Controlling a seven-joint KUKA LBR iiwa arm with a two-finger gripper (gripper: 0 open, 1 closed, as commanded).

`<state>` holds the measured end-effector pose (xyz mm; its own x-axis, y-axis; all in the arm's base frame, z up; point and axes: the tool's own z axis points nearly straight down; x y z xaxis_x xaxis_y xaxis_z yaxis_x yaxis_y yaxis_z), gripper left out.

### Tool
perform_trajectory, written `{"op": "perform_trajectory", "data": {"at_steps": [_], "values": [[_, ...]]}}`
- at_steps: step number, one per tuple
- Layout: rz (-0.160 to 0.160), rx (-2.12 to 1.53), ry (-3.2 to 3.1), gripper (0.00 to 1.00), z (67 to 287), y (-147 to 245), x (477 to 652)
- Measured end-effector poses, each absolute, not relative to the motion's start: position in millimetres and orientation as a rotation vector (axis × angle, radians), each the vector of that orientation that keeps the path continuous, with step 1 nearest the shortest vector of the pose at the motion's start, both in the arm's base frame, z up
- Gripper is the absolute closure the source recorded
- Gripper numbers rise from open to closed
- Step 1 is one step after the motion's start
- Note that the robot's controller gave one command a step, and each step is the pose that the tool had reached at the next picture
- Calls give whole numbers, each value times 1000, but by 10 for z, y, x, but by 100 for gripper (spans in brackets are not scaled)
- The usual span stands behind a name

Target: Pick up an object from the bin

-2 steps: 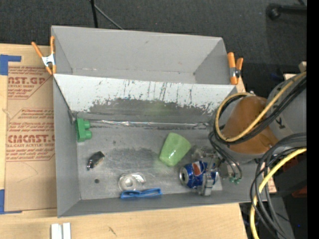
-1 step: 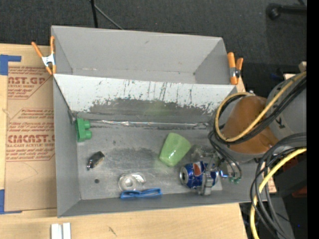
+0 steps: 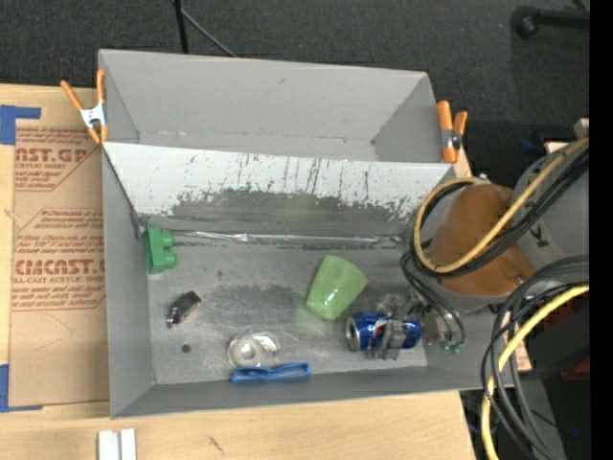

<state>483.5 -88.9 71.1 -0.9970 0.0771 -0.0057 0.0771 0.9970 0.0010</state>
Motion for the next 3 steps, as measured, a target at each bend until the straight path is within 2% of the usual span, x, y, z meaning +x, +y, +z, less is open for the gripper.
{"op": "perform_trajectory", "data": {"at_steps": [1,2,3], "values": [[0,120,3136,100,1112,-884,4844],[0,120,3138,100,1257,-880,4847],[-1,119,3134,100,1758,-878,4860]]}}
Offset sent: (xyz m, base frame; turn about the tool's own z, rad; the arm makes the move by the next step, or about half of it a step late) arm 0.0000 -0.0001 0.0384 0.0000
